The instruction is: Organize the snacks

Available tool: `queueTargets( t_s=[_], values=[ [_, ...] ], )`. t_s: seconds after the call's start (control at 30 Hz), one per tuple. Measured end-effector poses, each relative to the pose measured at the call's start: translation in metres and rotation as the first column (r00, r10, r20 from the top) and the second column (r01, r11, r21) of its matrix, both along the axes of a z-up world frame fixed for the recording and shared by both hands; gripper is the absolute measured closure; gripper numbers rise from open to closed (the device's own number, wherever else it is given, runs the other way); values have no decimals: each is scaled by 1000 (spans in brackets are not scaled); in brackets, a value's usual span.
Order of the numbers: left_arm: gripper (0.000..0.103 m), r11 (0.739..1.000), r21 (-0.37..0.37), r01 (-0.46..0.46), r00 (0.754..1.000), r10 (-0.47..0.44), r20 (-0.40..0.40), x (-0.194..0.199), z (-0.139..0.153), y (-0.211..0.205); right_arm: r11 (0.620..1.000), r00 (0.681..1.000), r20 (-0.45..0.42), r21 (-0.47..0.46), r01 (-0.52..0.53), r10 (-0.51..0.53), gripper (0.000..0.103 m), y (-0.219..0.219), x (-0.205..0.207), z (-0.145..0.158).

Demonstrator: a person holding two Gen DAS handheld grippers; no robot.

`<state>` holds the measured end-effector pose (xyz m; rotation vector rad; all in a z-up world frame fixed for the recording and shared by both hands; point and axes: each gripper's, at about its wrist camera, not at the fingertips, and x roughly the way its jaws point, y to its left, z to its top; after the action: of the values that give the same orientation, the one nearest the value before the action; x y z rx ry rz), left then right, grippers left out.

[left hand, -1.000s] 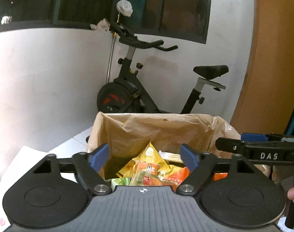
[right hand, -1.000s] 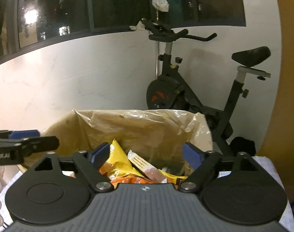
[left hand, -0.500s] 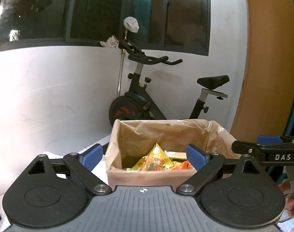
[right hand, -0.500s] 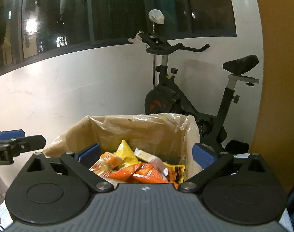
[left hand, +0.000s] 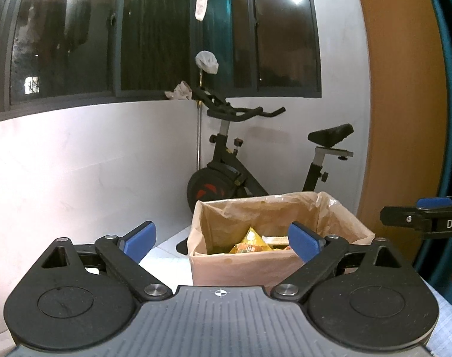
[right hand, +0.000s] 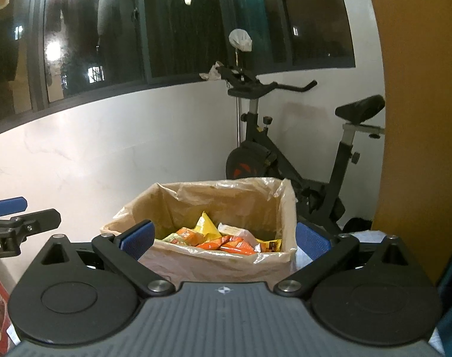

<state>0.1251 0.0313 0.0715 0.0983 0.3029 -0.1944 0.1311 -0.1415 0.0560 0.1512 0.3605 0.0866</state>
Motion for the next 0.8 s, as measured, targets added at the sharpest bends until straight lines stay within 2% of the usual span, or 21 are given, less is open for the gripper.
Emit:
queueTargets(
  t_s=[0.33,0.8],
  values=[
    [6,1000,-15,7,1000,-6,23,-7,9,-4,1000,999,37,-9,3,-3,0,-4,-25,21],
    [6,1000,-15,0,1000,1,30,-7,6,0,1000,999,32,-2,6,-6,0,-5,-29,24]
  ],
)
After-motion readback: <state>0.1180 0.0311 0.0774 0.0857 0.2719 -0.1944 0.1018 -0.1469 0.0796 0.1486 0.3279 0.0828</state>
